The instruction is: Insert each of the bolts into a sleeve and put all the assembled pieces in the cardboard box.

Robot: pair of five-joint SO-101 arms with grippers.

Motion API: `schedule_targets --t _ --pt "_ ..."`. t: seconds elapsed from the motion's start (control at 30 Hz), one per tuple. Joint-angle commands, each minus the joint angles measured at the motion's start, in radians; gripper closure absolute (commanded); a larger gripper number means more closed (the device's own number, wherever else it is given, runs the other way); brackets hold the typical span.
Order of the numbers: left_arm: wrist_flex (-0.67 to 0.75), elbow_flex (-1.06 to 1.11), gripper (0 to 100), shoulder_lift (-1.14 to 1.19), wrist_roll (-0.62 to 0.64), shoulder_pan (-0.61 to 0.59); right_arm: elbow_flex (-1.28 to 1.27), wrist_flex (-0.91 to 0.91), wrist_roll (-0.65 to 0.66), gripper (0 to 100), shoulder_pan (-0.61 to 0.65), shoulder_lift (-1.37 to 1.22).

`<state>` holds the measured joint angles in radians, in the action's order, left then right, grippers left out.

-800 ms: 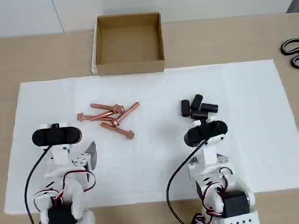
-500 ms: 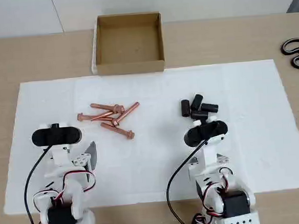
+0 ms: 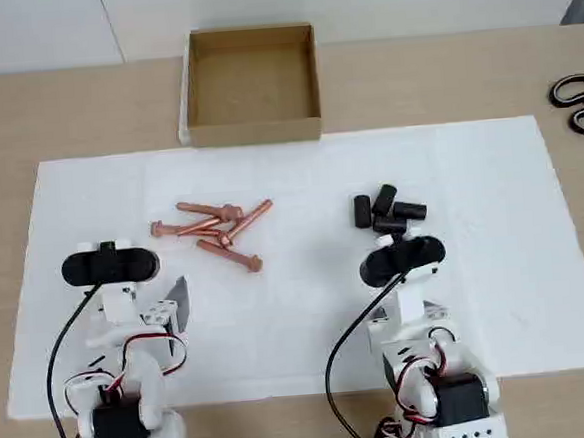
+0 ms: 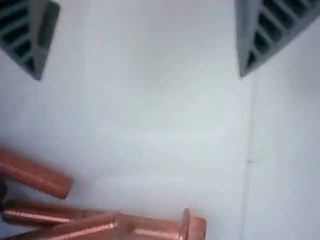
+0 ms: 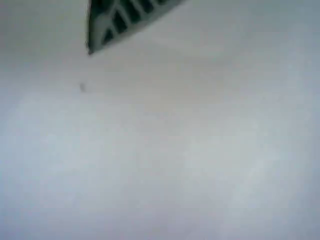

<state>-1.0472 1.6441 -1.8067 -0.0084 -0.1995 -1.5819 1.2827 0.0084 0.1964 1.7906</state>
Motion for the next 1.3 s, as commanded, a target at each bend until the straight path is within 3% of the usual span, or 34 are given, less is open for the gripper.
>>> schedule_targets --t 0.0,0.47,0.7,1.27 --pt "0.002 -0.01 76 -0.012 -0.006 -0.003 0.003 -0.019 0.011 80.3 0.002 0.005" --pt "0.003 -0.01 76 -0.012 -0.005 0.003 0.003 -0.019 0.011 80.3 0.002 0.005" --pt "0.069 0.012 76 -0.012 -0.006 0.143 -0.003 -0.053 0.011 80.3 0.051 0.005" --pt "0.075 0.013 76 -0.012 -0.005 0.141 -0.006 -0.062 0.006 80.3 0.058 0.005"
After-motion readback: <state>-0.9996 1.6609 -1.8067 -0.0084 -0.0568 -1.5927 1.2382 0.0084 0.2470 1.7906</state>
